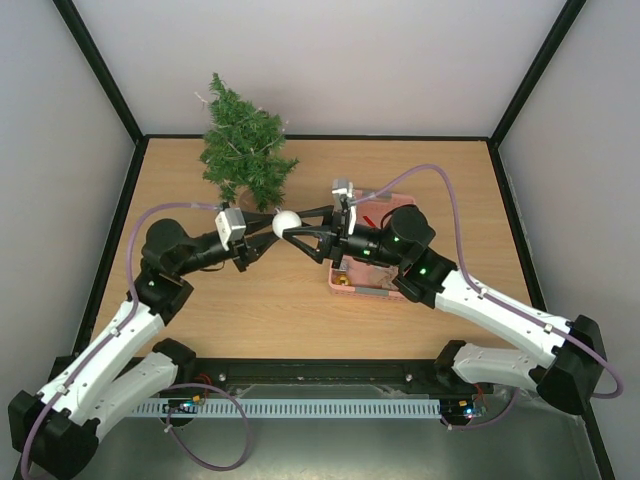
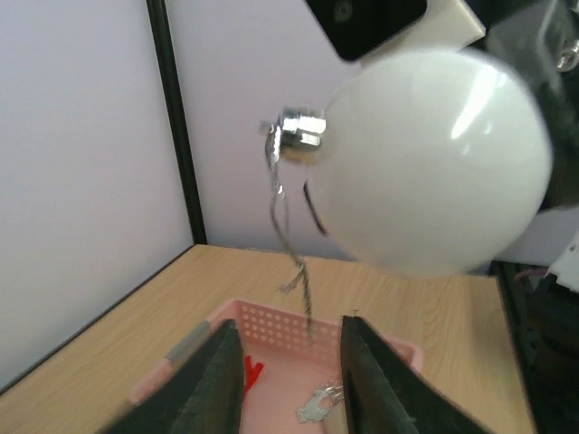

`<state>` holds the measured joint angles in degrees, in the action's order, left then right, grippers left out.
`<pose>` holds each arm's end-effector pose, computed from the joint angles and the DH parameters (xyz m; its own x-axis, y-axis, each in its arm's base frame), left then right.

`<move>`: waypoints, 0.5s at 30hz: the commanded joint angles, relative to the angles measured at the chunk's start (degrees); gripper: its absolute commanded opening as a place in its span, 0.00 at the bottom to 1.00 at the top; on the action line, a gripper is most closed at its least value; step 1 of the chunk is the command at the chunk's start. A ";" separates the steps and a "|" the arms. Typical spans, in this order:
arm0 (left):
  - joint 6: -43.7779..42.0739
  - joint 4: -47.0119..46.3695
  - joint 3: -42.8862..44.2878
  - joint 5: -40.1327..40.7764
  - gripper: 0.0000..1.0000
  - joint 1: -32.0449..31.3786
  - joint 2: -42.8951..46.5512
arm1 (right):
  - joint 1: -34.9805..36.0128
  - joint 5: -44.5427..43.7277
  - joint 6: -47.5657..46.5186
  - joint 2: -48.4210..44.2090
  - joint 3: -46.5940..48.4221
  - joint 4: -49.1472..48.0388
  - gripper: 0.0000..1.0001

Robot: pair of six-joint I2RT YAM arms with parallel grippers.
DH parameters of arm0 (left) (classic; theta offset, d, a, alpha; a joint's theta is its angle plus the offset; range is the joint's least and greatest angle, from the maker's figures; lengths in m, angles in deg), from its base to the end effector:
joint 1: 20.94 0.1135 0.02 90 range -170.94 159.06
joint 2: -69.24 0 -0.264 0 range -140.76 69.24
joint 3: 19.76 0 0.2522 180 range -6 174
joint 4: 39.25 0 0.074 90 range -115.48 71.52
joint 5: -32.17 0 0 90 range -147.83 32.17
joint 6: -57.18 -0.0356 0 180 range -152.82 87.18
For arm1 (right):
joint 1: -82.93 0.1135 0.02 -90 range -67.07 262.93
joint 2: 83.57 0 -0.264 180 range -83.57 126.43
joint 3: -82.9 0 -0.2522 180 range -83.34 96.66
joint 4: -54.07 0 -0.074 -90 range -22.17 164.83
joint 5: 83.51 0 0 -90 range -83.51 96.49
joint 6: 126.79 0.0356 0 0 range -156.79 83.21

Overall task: Decorate the small christmas tree
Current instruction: Hang the decoration item on the Christmas tree.

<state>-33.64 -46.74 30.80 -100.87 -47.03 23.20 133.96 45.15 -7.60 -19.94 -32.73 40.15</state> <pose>0.1564 -0.1036 0.3442 0.2000 -0.0863 -0.9760 0.9182 0.3641 0.1560 0.1421 0.2110 0.3791 -0.3425 0.1821 -0.9217 -0.9395 -0.0774 0.3338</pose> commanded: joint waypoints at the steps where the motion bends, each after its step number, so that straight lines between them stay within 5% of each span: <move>1: -2.51 -0.71 -0.70 -0.72 0.24 -0.28 2.04 | 0.24 0.35 0.21 1.16 -0.31 -2.16 0.42; 5: -3.40 0.88 -0.21 -0.23 0.03 -0.24 2.73 | 0.29 -0.10 -0.72 1.27 -0.03 -1.26 0.42; 15: -4.99 5.67 0.87 6.93 0.02 -0.27 4.51 | 0.24 -1.26 -3.77 1.31 2.21 1.55 0.42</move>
<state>-36.50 -42.85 30.49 -97.68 -47.03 26.96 133.96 44.84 -9.29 -18.58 -32.41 41.40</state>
